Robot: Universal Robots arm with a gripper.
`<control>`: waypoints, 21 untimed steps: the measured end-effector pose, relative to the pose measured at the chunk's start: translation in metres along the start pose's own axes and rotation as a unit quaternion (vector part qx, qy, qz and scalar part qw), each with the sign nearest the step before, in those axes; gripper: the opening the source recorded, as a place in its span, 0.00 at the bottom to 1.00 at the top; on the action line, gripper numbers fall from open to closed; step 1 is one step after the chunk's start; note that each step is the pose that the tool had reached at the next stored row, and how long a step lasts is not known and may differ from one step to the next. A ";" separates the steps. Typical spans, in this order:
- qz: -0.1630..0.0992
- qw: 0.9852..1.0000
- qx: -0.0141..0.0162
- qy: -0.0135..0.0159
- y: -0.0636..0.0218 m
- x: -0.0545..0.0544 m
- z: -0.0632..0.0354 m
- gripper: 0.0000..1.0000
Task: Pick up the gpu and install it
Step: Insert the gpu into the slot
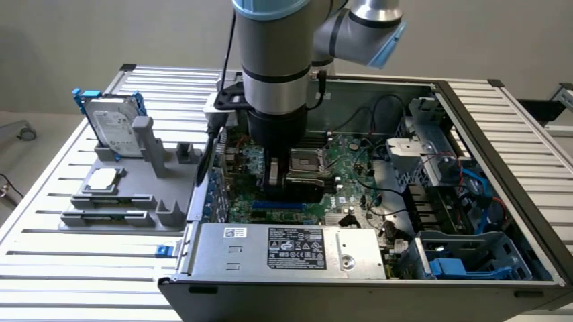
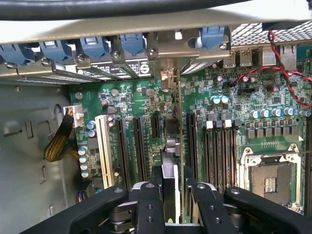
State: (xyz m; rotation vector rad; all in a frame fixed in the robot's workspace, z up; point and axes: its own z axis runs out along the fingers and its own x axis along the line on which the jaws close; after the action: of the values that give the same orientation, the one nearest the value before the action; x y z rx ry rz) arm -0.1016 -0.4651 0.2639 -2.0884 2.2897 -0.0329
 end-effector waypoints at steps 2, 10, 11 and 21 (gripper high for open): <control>0.001 1.000 0.000 0.000 0.0000 0.000 0.0005 0.28; 0.008 1.000 0.000 -0.001 0.0013 0.000 0.0036 0.28; 0.008 1.000 0.000 -0.001 0.0018 0.000 0.0040 0.28; 0.009 1.000 0.000 -0.001 0.0031 0.000 0.0082 0.28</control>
State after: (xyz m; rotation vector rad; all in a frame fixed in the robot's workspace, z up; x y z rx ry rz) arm -0.1043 -0.4651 0.2556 -2.0671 2.3054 -0.0298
